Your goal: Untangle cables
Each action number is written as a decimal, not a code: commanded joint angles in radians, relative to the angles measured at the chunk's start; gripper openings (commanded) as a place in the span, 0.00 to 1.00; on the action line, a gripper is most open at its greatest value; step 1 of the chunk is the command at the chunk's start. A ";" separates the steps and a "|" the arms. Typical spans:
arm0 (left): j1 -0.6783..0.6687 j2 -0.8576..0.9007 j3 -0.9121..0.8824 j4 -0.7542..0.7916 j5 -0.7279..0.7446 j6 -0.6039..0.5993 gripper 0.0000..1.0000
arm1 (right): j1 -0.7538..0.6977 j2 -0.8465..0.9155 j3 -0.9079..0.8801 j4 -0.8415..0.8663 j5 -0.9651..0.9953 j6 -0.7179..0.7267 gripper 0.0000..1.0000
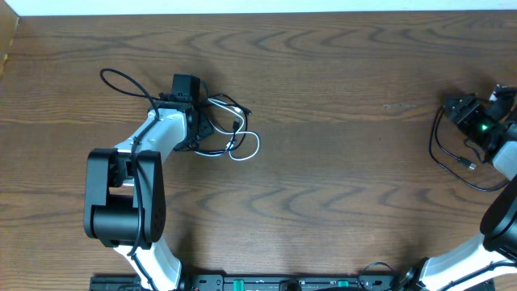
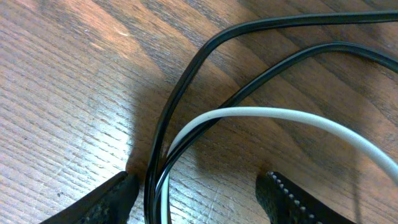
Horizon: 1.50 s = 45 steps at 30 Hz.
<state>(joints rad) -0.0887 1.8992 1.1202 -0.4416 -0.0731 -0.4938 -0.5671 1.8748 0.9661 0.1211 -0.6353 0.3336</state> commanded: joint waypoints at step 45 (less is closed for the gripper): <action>-0.227 0.026 -0.037 0.006 0.488 0.142 0.16 | 0.595 0.011 0.002 0.115 0.132 0.003 0.74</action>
<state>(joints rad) -0.3183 1.9022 1.1027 -0.4358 0.4152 -0.3595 0.0204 1.8751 0.9661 0.2333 -0.5072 0.3336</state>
